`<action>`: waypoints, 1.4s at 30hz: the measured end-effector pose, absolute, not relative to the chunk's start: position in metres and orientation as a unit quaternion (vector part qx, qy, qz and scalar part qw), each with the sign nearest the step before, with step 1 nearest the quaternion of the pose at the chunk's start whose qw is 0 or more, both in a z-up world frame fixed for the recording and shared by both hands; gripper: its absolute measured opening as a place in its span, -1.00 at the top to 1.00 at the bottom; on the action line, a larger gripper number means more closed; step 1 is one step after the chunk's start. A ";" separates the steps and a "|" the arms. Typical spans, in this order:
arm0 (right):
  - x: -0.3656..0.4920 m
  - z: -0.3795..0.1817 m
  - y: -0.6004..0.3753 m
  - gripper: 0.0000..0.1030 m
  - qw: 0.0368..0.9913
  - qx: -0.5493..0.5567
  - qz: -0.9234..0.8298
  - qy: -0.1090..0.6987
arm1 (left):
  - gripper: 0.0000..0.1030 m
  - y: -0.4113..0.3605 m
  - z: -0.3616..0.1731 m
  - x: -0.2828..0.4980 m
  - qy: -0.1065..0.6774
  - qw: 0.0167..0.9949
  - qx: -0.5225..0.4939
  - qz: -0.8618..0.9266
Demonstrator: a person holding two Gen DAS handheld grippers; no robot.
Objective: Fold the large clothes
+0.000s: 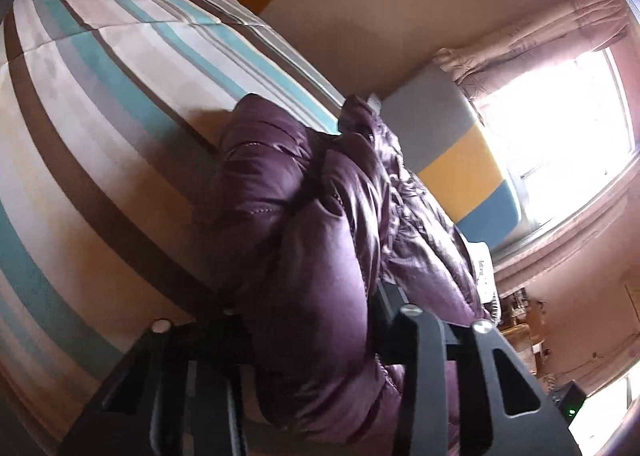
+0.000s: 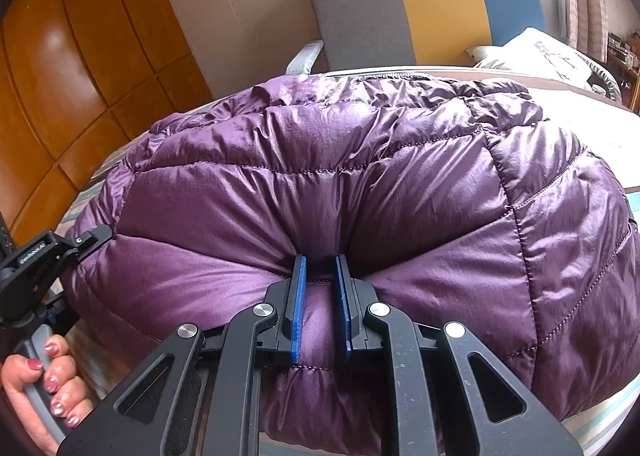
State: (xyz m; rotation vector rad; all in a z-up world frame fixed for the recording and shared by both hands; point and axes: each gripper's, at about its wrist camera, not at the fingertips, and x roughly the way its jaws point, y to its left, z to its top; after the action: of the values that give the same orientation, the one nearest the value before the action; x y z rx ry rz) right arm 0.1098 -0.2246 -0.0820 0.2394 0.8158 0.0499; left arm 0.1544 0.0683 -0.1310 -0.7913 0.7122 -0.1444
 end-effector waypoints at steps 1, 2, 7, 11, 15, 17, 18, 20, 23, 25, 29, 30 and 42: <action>0.110 -0.082 -0.224 0.71 0.911 0.115 0.024 0.395 | 0.45 0.067 -0.127 0.153 0.335 0.862 -0.374 -0.071; 0.109 -0.082 -0.224 0.71 0.911 0.115 0.023 0.395 | 0.48 0.066 -0.121 0.150 0.325 0.869 -0.366 -0.070; 0.109 -0.083 -0.225 0.71 0.910 0.121 0.025 0.395 | 0.53 0.046 -0.090 0.131 0.272 0.910 -0.304 -0.075; 0.109 -0.084 -0.226 0.71 0.910 0.128 0.026 0.395 | 0.55 0.028 -0.060 0.118 0.229 0.935 -0.253 -0.099; 0.108 -0.086 -0.230 0.71 0.909 0.137 0.029 0.393 | 0.55 0.012 -0.037 0.107 0.199 0.946 -0.222 -0.128; 0.109 -0.085 -0.232 0.71 0.907 0.141 0.034 0.395 | 0.55 0.001 -0.026 0.103 0.189 0.952 -0.199 -0.136; 0.109 -0.083 -0.235 0.71 0.906 0.143 0.038 0.396 | 0.55 0.000 -0.023 0.101 0.186 0.954 -0.192 -0.137; 0.106 -0.079 -0.245 0.71 0.902 0.169 0.049 0.395 | 0.55 -0.006 -0.016 0.098 0.177 0.957 -0.180 -0.140; 0.093 -0.068 -0.269 0.71 0.899 0.224 0.057 0.371 | 0.55 -0.014 -0.003 0.095 0.167 0.964 -0.152 -0.138; 0.082 -0.059 -0.283 0.71 0.905 0.222 0.046 0.359 | 0.55 -0.017 0.001 0.095 0.164 0.965 -0.147 -0.141; 0.058 -0.044 -0.315 0.71 0.921 0.185 0.002 0.344 | 0.55 -0.024 0.008 0.092 0.159 0.968 -0.129 -0.143; 0.056 -0.044 -0.321 0.71 0.921 0.171 -0.017 0.349 | 0.55 -0.028 0.010 0.091 0.156 0.970 -0.120 -0.142; 0.028 -0.047 -0.365 0.71 0.917 0.182 -0.096 0.341 | 0.52 -0.110 0.046 0.071 0.120 0.974 0.006 -0.190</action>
State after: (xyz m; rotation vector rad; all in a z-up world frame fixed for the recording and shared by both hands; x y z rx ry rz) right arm 0.0282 -0.3653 -0.0469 0.3744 0.7008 -0.1973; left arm 0.0705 -0.1104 0.0460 0.0124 0.2412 -0.3837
